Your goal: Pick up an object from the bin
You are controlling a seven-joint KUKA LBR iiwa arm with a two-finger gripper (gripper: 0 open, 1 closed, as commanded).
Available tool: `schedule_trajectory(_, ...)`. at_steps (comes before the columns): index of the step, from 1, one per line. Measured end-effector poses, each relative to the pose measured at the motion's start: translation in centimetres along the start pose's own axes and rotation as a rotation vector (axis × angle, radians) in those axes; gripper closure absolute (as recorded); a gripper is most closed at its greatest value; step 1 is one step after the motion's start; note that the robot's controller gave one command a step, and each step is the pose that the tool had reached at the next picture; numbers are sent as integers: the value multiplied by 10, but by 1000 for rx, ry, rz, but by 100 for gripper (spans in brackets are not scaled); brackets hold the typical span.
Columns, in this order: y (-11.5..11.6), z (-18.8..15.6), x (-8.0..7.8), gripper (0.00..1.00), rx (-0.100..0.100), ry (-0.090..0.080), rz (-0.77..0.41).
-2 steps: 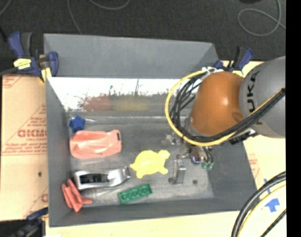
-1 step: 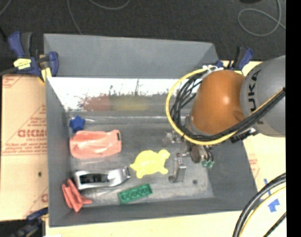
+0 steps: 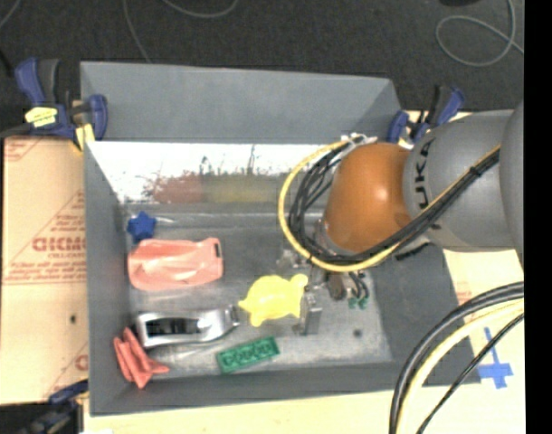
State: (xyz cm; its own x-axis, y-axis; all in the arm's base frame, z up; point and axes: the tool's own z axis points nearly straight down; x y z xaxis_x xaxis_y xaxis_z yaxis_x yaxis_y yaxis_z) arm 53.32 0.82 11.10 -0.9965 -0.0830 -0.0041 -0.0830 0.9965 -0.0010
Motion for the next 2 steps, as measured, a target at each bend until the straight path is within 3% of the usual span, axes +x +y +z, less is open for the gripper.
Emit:
schedule_trajectory(1, 5, -7, -3, 0, -2, 5, -9)
schedule_trajectory(2, 9, -14, -11, 0, 1, -2, -50)
